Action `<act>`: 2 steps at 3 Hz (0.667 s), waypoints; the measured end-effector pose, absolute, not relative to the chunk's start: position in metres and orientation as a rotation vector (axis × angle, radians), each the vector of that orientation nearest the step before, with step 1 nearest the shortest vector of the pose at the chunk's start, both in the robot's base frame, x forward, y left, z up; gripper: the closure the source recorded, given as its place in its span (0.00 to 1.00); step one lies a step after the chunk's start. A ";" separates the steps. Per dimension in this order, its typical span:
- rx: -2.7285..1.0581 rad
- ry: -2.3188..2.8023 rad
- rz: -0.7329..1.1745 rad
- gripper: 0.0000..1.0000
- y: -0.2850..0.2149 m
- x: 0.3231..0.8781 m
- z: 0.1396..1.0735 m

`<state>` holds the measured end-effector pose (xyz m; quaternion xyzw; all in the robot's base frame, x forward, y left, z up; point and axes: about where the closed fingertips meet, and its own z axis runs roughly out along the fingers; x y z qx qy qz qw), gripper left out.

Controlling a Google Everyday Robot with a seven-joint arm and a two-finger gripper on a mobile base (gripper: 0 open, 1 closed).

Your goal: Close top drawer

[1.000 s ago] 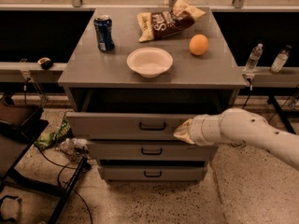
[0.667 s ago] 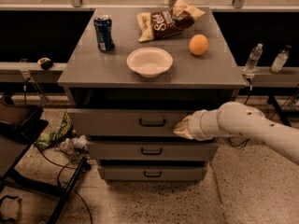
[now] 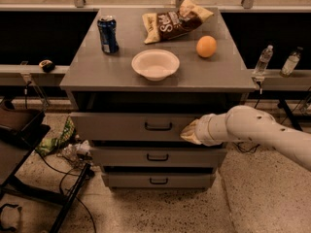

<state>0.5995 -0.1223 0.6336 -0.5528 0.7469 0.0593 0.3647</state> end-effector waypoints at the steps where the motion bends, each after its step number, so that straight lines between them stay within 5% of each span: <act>1: -1.422 1.921 0.153 0.36 -0.122 0.600 0.634; 2: -1.422 1.921 0.153 0.13 -0.122 0.600 0.634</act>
Offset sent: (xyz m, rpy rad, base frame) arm 0.0000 0.0000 0.0000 0.0000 0.0000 0.0000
